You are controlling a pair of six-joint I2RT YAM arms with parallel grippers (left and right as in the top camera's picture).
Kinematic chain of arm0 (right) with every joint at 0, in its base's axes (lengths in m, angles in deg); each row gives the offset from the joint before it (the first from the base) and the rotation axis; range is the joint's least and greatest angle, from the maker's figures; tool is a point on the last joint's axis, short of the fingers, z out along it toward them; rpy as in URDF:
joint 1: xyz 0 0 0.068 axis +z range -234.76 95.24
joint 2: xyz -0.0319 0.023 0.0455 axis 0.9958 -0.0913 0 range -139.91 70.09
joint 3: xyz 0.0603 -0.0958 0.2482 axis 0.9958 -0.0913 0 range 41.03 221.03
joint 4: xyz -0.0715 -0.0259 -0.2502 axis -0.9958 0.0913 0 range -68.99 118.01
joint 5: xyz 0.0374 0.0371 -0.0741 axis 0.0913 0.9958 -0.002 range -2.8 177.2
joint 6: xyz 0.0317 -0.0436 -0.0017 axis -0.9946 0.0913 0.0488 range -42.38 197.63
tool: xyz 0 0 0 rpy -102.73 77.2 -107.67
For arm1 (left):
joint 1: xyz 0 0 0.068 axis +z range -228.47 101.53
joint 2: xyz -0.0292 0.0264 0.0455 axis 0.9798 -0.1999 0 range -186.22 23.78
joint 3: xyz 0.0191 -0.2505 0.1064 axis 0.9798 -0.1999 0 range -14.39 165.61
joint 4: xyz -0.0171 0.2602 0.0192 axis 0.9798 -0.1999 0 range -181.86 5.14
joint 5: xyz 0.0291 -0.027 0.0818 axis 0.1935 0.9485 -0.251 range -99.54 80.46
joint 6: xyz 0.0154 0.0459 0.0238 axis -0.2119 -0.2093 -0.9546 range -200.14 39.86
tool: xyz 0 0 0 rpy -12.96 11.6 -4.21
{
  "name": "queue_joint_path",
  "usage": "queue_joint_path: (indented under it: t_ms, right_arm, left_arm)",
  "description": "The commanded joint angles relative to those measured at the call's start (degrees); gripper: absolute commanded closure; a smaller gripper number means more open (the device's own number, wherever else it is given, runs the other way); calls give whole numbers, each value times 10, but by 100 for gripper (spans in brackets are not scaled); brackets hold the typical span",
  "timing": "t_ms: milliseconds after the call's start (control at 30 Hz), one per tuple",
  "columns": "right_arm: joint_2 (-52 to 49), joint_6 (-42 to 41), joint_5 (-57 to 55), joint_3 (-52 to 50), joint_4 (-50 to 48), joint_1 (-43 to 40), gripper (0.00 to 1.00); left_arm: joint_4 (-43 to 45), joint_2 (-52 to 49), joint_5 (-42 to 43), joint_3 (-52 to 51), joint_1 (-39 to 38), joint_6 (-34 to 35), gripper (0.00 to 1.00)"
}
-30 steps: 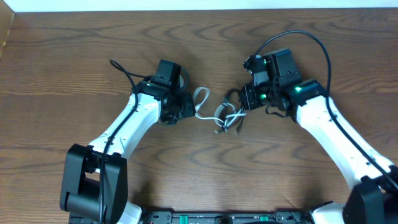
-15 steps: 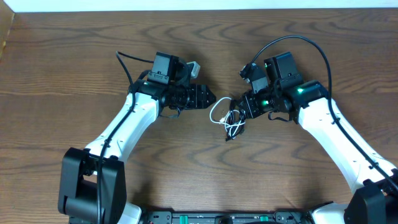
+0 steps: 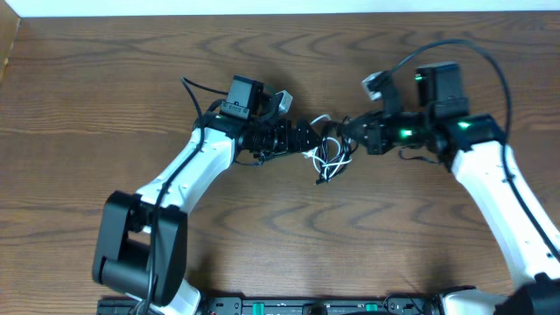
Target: Untangle cables
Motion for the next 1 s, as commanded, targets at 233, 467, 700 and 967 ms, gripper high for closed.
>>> queue_joint_path:
  t_ms: [233,467,700,967]
  right_arm:
    - [21,7,108,4,2,-32,99]
    - [21,7,119,4,2,-32,99]
    - [21,6,123,4,2,-39,99]
    - [21,-71,49,4,16,-104,99]
  left_arm:
    - [76,-24,85,13,-10,25,6]
    - [92,-27,57,13,-43,37,8]
    - [73,-33,13,12,-51,44,60]
    - [41,-32,-50,12,-50,7,93]
